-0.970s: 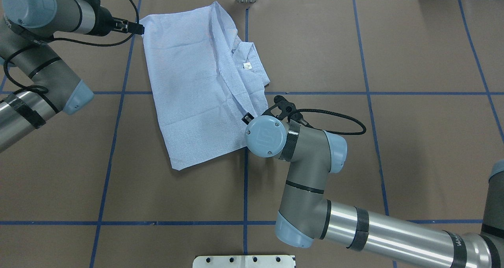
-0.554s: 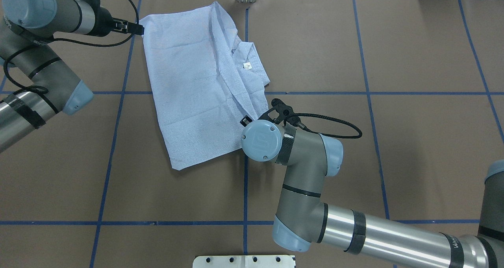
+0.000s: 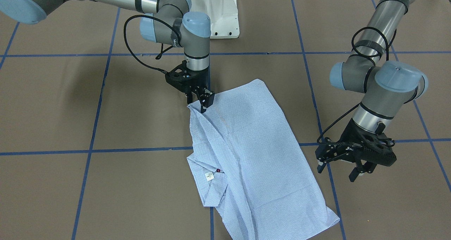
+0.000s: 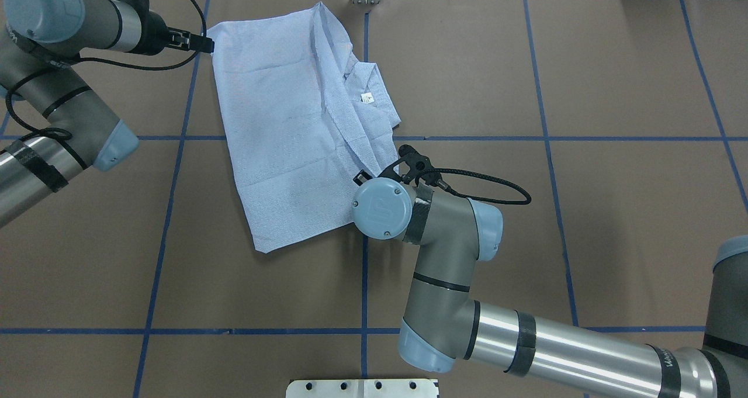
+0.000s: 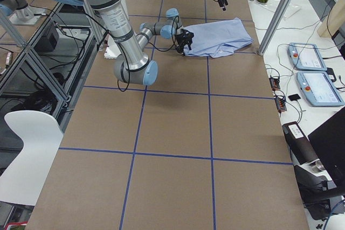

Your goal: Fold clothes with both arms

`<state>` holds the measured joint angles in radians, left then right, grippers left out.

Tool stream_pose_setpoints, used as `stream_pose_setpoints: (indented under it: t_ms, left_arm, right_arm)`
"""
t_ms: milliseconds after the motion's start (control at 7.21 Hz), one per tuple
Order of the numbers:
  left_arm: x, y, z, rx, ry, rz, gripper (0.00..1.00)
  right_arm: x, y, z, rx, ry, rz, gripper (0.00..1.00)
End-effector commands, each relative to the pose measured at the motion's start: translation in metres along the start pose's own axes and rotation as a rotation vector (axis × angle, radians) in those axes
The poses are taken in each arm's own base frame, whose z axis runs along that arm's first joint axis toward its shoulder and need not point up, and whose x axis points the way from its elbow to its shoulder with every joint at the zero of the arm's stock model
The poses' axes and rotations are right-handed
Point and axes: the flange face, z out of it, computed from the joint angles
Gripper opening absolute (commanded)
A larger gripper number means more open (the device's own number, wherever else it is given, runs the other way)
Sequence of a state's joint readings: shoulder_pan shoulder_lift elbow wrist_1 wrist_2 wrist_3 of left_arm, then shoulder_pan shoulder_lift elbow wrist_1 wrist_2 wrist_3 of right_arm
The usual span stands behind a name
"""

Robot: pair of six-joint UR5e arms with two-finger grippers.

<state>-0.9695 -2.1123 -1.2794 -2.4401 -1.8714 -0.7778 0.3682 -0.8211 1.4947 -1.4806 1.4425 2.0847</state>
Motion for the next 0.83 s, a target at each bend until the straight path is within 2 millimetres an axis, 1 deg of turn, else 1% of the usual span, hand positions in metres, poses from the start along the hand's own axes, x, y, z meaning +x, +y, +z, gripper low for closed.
stream_pose_setpoints:
  t_ms: [0, 139, 277, 416, 554, 693]
  left_arm:
    - [0.0001, 0.0000, 0.0000, 0.000, 0.000, 0.002, 1.00]
    - [0.0001, 0.0000, 0.0000, 0.000, 0.000, 0.002, 1.00]
    - [0.0008, 0.0007, 0.0005, -0.001, 0.001, 0.002, 1.00]
    - [0.0016, 0.0013, 0.0009, -0.002, 0.002, 0.002, 1.00]
    - [0.0016, 0.0014, 0.0009, -0.002, 0.002, 0.002, 1.00]
    - [0.0009, 0.0021, 0.0009, -0.002, 0.002, 0.002, 1.00]
  right_arm:
    - [-0.0133, 0.0087, 0.0094, 0.011, 0.015, -0.002, 0.65]
    - [-0.0138, 0.0089, 0.0089, 0.011, 0.016, -0.004, 0.65]
    - [-0.0159, 0.0084, 0.0074, 0.012, 0.012, -0.001, 0.44]
    - [-0.0194, 0.0086, 0.0045, 0.011, 0.008, 0.001, 0.00]
    - [-0.0205, 0.0089, 0.0030, 0.010, 0.005, 0.000, 0.00]
    - [-0.0225, 0.0047, 0.0015, 0.011, 0.002, -0.002, 0.00]
